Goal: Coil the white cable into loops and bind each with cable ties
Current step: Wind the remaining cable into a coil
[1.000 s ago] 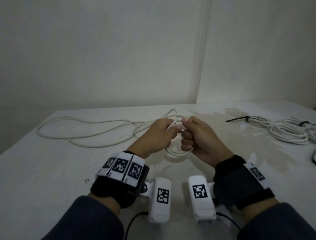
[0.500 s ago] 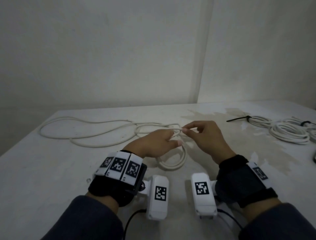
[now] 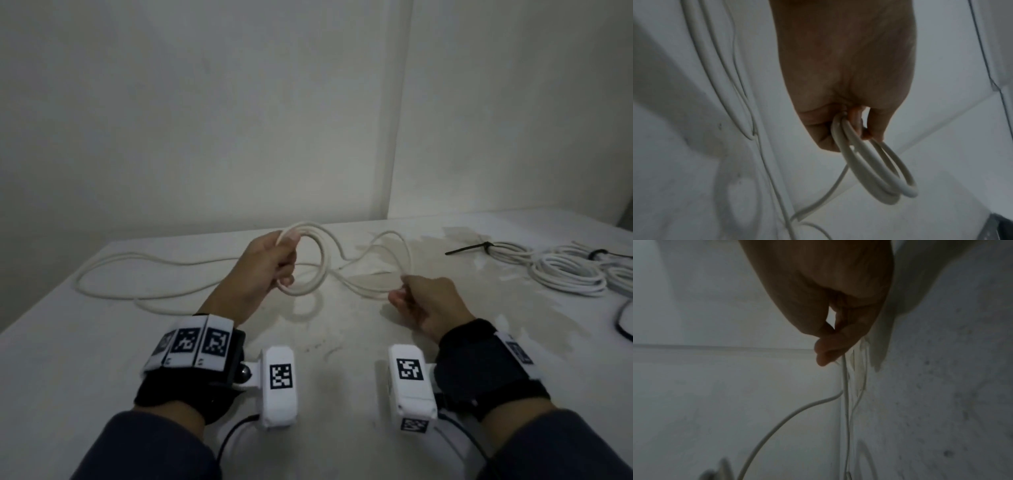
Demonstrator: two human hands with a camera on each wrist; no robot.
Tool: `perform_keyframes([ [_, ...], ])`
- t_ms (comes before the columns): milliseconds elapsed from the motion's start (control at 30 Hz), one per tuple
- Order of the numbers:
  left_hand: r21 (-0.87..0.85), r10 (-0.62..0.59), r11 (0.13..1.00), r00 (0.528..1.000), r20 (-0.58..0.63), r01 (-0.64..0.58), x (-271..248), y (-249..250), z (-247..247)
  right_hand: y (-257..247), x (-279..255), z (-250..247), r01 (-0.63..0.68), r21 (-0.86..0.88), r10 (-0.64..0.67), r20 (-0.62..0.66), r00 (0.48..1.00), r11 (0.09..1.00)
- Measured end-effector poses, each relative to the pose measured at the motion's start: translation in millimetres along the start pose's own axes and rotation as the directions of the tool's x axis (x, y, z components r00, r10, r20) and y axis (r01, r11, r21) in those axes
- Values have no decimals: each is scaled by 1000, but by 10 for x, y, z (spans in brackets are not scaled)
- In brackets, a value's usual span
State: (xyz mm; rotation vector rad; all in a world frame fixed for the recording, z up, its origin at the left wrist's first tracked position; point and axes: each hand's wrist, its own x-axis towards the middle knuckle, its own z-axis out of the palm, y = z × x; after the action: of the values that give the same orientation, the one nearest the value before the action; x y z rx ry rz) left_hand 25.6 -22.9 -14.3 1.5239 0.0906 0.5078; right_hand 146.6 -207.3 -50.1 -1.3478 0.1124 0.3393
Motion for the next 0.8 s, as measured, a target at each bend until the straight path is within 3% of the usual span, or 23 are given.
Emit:
perform_keyframes([
  [100,199,-25,980,998,55,14,-14,-46,65,-36,-23,28,149,-51,-148,11,989,988],
  [200,426,-53,905,990,132,-8,-22,-42,135,-98,-153,96,348,-73,-340,106,935,935],
  [267,566,-84,823,978,192,-41,-57,6,205,-103,-223,146,493,-158,-457,216,863,856],
  [333,670,-97,735,964,247,-98,-86,59,287,-99,-259,166,664,-330,-585,315,747,670],
  [367,710,-94,692,958,270,-132,-95,83,329,-91,-263,168,711,-379,-610,365,703,592],
  [400,740,-88,653,955,284,-160,-99,99,361,-92,-284,174,725,-375,-598,409,689,578],
  [500,775,-21,598,963,270,-204,-85,119,381,-85,-331,185,731,-258,-540,529,654,632],
  [600,762,68,609,972,226,-220,-72,112,348,-94,-321,174,736,-197,-567,520,638,648],
  [700,728,148,648,975,169,-224,-50,99,343,-98,-321,171,657,-113,-523,511,682,746],
  [800,687,152,698,979,132,-201,-50,83,389,-94,-361,212,480,33,-418,547,725,877],
])
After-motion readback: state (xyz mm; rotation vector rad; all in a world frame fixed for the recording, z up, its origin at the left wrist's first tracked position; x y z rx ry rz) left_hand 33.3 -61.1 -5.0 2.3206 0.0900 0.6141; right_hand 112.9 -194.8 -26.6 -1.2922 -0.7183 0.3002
